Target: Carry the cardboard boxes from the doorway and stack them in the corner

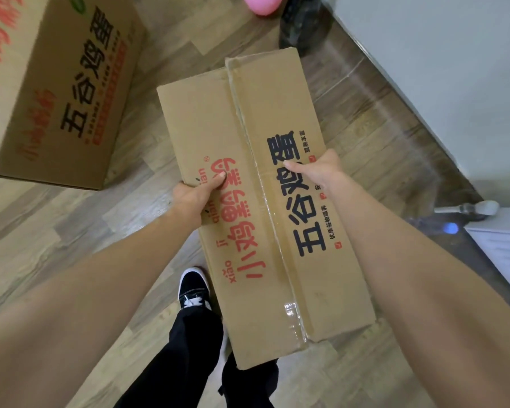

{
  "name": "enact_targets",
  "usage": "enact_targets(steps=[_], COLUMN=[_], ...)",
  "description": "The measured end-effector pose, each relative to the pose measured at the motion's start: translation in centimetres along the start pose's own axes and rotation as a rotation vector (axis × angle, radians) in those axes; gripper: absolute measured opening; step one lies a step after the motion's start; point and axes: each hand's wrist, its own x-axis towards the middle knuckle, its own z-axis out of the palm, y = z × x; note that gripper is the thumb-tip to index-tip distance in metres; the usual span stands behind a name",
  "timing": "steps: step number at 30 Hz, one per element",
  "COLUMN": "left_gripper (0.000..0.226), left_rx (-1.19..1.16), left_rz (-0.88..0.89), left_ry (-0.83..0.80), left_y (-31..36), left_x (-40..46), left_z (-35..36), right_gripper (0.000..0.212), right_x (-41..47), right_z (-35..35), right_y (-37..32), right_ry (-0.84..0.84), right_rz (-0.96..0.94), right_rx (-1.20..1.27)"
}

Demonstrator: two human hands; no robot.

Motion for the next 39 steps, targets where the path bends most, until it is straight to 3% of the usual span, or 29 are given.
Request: enact_targets(steps=[4,12,19,27,33,36,39], left_gripper=[0.046,0.072,0.076,0.115,0.110,0.096,0.097], left_rx=[0.002,0.058,0.164,0.358,0.479,0.527,0.587], left_rz=[0.025,0.123,0.278,0.382,0.463,0.527,0.550], left_ry=[0.029,0.011,-0.091,-0.318,-0.493,-0.568,-0.655], left_y=[-0.4,0.5,2.5,3.6,-3.1,-9.2,-16.2], left_x=[-0.9,-8.2,-23.8,-45.1,-62.8,-71.5,-79.1], left_z=[0.1,-0.6,-0.2,5.0,8.6,8.4,8.8], right_gripper=[0.096,0.099,0.102,0.114,0.082,0.077,0.080], right_x=[-1.1,-8.5,-22.3,-41.1,-56.8,-65.1,-73.4], right_z=[-0.1,-4.1,-12.5,-27.4,-36.3,-38.7,-39.8], right_y=[0.4,3.7,8.6,16.1,27.5,35.0,43.5], right_ry=[0.015,0.110,0.247,0.498,0.680,0.746,0.832], right_rz=[0.004,0.028,0.044,0.054,0.041,0.044,0.099], right_rx=[0.024,0.130,0.345,0.518,0.630,0.658,0.696])
